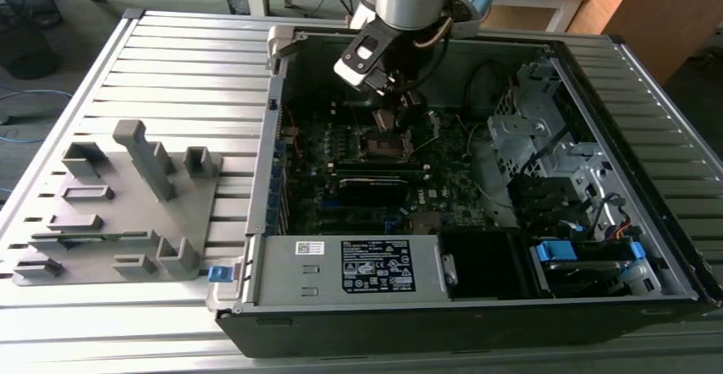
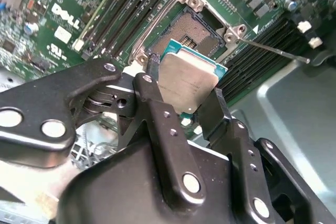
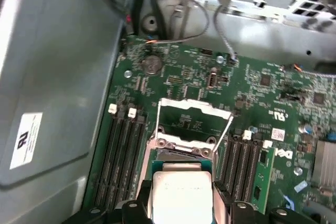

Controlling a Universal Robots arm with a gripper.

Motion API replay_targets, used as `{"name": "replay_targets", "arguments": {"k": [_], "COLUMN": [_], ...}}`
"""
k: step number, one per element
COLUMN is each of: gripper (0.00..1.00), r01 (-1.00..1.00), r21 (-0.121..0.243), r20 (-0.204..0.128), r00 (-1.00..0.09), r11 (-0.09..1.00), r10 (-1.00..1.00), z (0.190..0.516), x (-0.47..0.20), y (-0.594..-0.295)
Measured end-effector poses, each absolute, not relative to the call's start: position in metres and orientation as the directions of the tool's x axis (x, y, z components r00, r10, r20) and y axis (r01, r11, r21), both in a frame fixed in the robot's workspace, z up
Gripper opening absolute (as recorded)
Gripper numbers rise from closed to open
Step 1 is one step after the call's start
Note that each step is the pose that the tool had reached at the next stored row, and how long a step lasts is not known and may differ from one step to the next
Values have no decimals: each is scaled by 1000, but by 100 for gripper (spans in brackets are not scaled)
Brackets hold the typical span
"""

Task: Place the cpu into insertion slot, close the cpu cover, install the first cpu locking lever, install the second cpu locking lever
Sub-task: 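Place the cpu into insertion slot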

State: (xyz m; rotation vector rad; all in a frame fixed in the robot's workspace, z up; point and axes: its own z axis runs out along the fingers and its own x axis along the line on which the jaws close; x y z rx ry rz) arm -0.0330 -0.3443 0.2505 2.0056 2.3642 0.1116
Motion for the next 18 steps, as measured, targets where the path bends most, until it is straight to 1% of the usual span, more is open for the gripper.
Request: {"name": "replay_targets", "arguments": {"k": [12, 18], "gripper": [54, 54], "r01": [997, 997], "r21": [80, 77], "r20": [17, 17], "r00": [10, 11], "r11": [-11, -13], "r10": [1000, 1000], "z": [249, 248], "x": [-33, -33], "y": [-344, -344]}}
